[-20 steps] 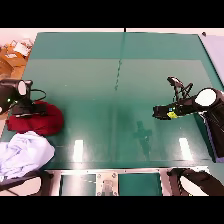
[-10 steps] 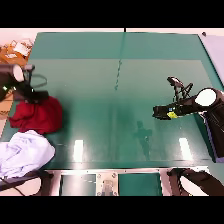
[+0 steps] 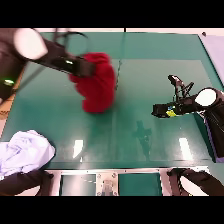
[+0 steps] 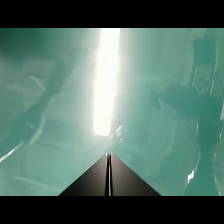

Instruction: Fold the shirts.

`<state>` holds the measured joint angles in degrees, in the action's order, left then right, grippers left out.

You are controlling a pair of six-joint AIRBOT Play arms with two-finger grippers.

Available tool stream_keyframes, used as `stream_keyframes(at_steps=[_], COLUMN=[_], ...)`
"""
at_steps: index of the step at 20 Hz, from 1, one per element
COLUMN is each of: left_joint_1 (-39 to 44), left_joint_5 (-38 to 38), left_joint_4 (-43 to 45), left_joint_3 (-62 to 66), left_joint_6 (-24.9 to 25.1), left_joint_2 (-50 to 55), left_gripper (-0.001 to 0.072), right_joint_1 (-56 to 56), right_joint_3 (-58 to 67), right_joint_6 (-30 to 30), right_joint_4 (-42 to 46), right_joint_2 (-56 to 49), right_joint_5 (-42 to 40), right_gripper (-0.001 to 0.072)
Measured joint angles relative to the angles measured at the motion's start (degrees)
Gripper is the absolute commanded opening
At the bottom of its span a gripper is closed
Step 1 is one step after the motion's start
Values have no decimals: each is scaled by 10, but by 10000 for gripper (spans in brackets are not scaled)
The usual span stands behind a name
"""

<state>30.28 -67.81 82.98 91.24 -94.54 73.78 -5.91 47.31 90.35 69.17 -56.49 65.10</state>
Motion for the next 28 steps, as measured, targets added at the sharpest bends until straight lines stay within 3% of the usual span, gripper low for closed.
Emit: stream_keyframes(at_steps=[1, 2, 3, 8, 9, 10, 13, 15, 16, 21, 23, 24, 25, 26, 27, 28], left_joint_1=[26, 51, 68, 63, 43, 22, -42, -64, -72, -87, -89, -87, -83, -76, -71, -67], left_joint_5=[9, 19, 27, 5, -16, -39, -112, -127, -120, 49, 116, 138, 155, 169, 173, 174], left_joint_4=[-7, -17, -30, -58, -56, -56, -55, -62, -73, -207, -283, -317, -355, -381, -397, -413], left_joint_3=[1, 1, 2, 7, 10, 10, -18, -64, -94, -232, -258, -266, -271, -275, -279, -280], left_joint_6=[0, 2, 2, 3, 3, 3, 4, 4, 3, 22, 52, 68, 85, 99, 112, 125], left_joint_2=[17, 39, 60, 129, 132, 135, 140, 142, 143, 152, 166, 175, 183, 191, 198, 200], left_gripper=[203, 611, 701, 701, 701, 701, 700, 700, 701, 701, 700, 698, 537, 242, 24, 25], right_joint_1=[2, 6, 12, 97, 122, 145, 214, 243, 250, 241, 225, 219, 212, 206, 203, 200], right_joint_3=[2, 5, 10, 52, 57, 61, 67, 69, 69, 71, 72, 72, 72, 72, 72, 72], right_joint_6=[0, 0, 0, -2, -5, -6, -9, -9, -10, -40, -53, -57, -61, -63, -66, -67], right_joint_4=[-1, 0, 1, 3, 4, 4, 3, -3, -8, -73, -103, -112, -120, -124, -125, -129], right_joint_2=[0, 0, 0, -9, -17, -30, -93, -145, -169, -274, -297, -305, -312, -317, -321, -323], right_joint_5=[0, 0, 0, -2, -2, -2, -2, -4, -6, -22, -33, -41, -51, -58, -63, -66], right_gripper=[86, 223, 348, 374, 467, 510, 504, 457, 401, 401, 389, 337, 254, 128, 17, 16])
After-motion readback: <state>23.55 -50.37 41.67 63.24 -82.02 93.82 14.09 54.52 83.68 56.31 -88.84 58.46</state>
